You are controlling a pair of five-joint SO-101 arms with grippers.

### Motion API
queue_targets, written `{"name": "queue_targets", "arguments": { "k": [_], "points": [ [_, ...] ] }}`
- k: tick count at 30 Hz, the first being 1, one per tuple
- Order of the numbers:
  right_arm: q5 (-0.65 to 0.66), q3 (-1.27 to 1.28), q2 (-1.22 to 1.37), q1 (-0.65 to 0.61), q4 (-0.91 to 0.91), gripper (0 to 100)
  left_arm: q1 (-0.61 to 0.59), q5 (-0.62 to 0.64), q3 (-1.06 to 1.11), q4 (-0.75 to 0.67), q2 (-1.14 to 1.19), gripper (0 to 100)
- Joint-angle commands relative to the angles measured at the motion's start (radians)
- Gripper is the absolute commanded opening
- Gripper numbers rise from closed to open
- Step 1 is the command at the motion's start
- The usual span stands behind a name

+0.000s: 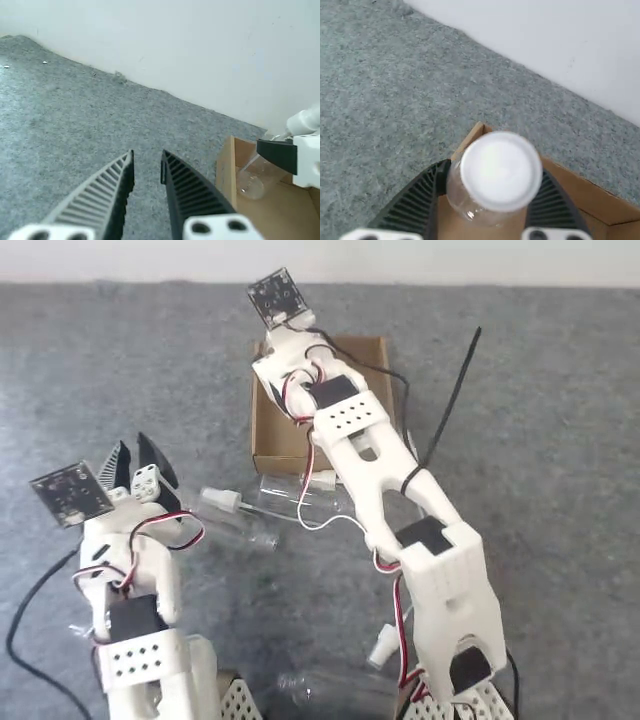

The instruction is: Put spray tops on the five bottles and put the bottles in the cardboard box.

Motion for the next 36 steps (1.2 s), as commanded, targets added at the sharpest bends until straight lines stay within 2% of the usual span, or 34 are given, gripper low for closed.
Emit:
{"name": "queue_targets", "arguments": {
  "k": [1,28,36],
  "points": [
    [0.005,-0.080,-0.010,-0.015,-0.025,3.2,-0.008,0.006,-0.012,-0.026,-0.017,8],
    [0.005,-0.110,0.156,-0.031,-0.025,3.5,-0.006,0.006,-0.010,-0.025,-0.017,8],
    [0.005,-0.110,0.205,-0.015,-0.105,3.5,-0.006,0.006,-0.010,-0.025,-0.017,8]
  ]
}}
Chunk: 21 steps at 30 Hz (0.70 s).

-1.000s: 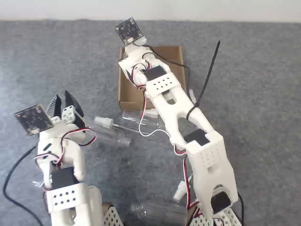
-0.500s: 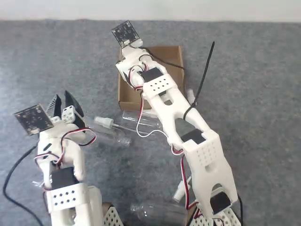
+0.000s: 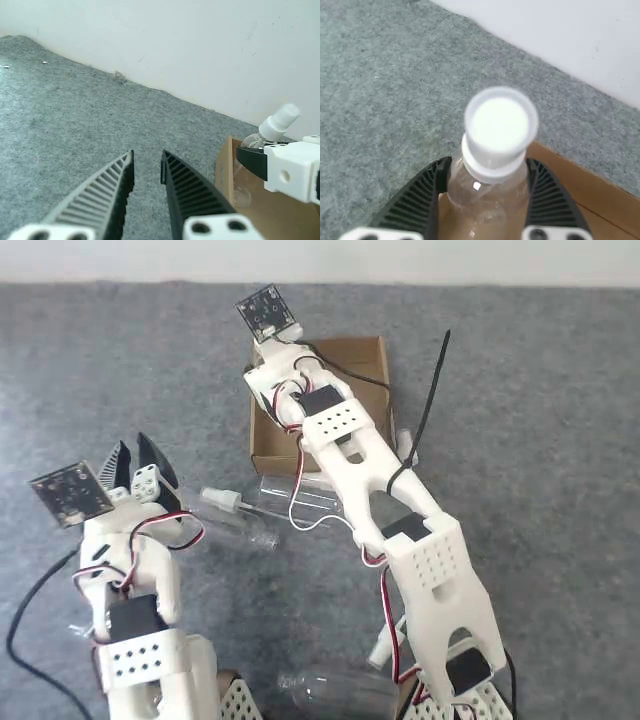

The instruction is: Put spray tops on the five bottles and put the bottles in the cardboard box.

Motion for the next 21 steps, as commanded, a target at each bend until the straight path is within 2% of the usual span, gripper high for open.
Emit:
{"name": "queue_targets", "arguments": {
  "k": [1,9,15,21],
  "points": [
    [0.003,-0.015,0.025,0.010,-0.054,3.5,-0.006,0.006,-0.010,-0.025,-0.017,8],
    [0.002,-0.014,0.030,0.036,-0.131,3.2,-0.006,0.006,-0.010,-0.025,-0.017,8],
    [-0.115,-0.014,0.030,0.061,-0.202,3.2,-0.006,0.006,-0.010,-0.025,-0.017,8],
    [-0.123,-0.009,0.030,0.064,-0.271,3.2,-0.006,0.006,-0.010,-0.025,-0.017,8]
  ]
}}
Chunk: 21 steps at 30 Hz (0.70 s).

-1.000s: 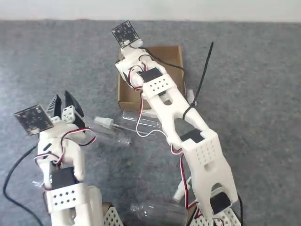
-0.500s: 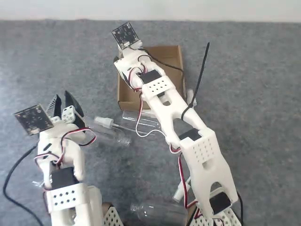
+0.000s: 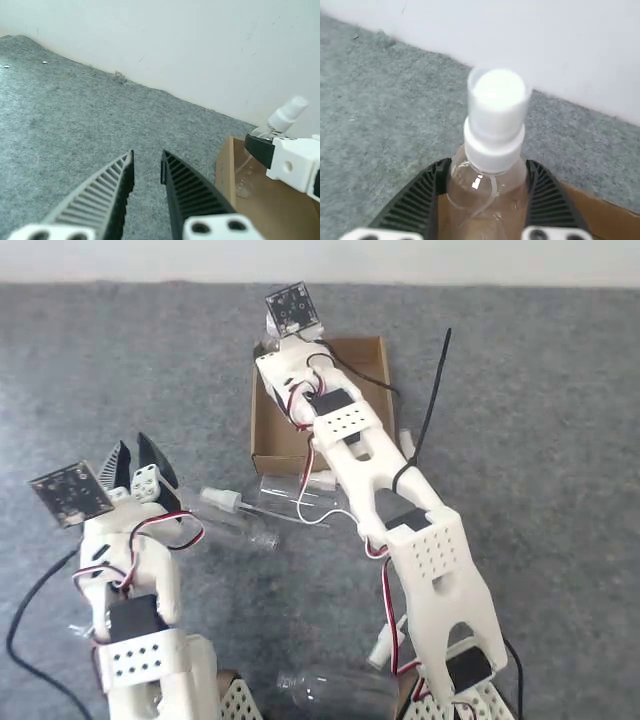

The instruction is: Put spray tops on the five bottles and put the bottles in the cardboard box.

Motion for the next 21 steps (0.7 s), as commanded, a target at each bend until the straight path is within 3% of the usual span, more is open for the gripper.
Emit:
{"name": "queue_targets", "arguments": {
  "k": [1,9,21],
  "points": [
    [-0.015,-0.011,-0.010,0.018,-0.068,3.2,-0.006,0.006,-0.010,-0.025,-0.017,8],
    [-0.009,-0.011,0.048,0.015,-0.232,3.3,-0.006,0.006,-0.010,-0.025,-0.017,8],
    [-0.009,-0.015,0.050,0.018,-0.182,3.5,-0.006,0.006,-0.010,-0.025,-0.017,8]
  ]
}}
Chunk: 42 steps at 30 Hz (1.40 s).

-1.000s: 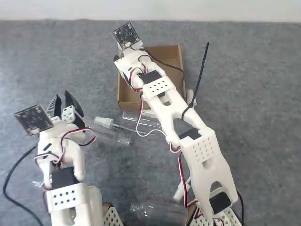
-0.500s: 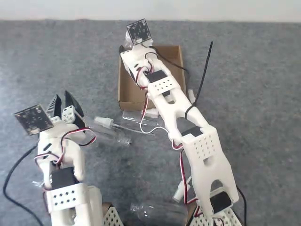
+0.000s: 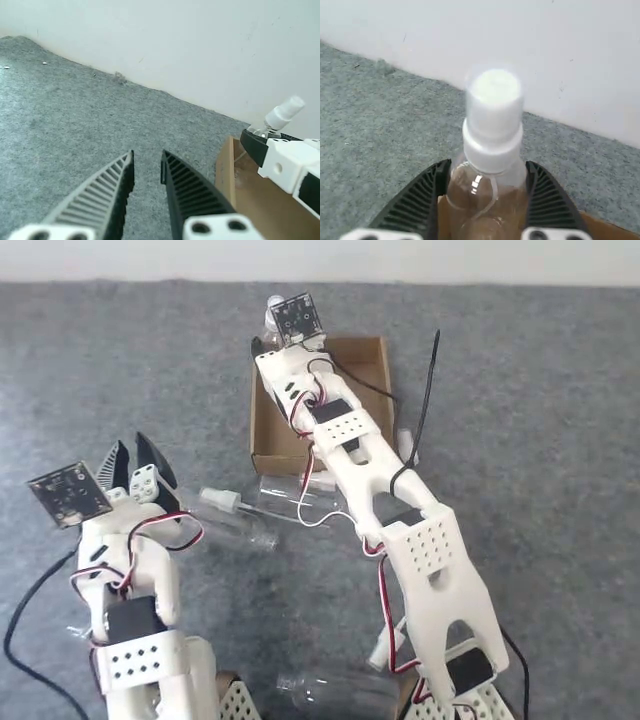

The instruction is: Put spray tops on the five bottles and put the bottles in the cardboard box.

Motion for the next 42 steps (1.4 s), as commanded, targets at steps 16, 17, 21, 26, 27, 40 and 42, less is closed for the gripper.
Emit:
{"name": "queue_targets", "arguments": {
  "k": [16,17,21,26,27,40,42],
  "points": [
    [-0.003,-0.014,-0.058,-0.001,0.114,23.2,-0.003,0.006,-0.010,-0.025,-0.017,8],
    [-0.006,-0.012,-0.058,-0.001,0.116,24.4,-0.005,0.006,-0.010,-0.025,-0.017,8],
    [-0.008,-0.012,-0.067,-0.004,0.143,27.0,-0.005,0.006,-0.010,-0.025,-0.017,8],
    [-0.008,-0.017,-0.068,-0.004,0.176,29.1,-0.005,0.006,-0.010,-0.025,-0.017,8],
    [-0.008,-0.017,-0.070,-0.004,0.177,29.1,-0.005,0.005,-0.010,-0.025,-0.017,8],
    [-0.009,0.000,-0.180,0.001,0.355,29.2,-0.005,0.005,-0.010,-0.025,-0.017,8],
    [-0.009,0.000,-0.180,0.001,0.377,29.2,-0.005,0.005,-0.010,-0.026,-0.017,8]
  ]
}}
